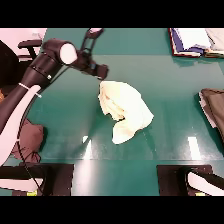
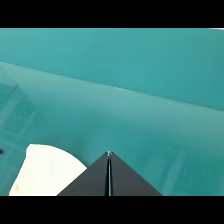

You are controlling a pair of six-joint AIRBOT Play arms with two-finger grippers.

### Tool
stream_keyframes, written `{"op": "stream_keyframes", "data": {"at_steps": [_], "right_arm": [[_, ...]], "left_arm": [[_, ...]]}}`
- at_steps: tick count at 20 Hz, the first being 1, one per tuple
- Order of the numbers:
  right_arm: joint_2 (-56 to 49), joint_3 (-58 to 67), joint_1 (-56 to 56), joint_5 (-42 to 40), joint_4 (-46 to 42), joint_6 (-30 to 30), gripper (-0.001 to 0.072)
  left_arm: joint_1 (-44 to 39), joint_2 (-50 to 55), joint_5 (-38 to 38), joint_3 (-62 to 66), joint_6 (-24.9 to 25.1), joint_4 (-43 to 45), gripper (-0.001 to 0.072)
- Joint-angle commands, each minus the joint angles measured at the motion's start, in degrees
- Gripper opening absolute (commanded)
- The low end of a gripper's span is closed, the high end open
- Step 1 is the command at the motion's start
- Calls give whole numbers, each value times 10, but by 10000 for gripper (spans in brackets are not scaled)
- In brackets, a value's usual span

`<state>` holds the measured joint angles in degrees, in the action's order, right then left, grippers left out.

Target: Fold the shirts.

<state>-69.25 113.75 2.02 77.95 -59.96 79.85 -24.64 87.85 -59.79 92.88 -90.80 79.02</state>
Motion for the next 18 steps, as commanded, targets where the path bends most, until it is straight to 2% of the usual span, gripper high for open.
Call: {"op": "stream_keyframes", "data": {"at_steps": [1,4,7,10,11,13,14,18], "right_arm": [[-11,1,-1,12,1,0,15],[-31,1,-1,25,4,1,14],[-50,1,-1,42,4,3,15],[-63,1,-1,52,4,9,15],[-65,1,-1,56,4,9,15],[-69,0,-1,76,3,9,15],[-69,-7,-1,88,2,9,15],[-35,-163,-1,114,-2,13,15]], "left_arm": [[79,8,23,-96,14,-97,571],[82,36,58,-169,39,-154,571],[64,83,61,-177,70,-205,571],[40,96,92,-176,73,-211,570],[37,96,100,-173,72,-211,475],[38,96,98,-161,73,-216,202],[39,96,92,-150,73,-216,19],[53,87,67,-92,73,-198,24]]}}
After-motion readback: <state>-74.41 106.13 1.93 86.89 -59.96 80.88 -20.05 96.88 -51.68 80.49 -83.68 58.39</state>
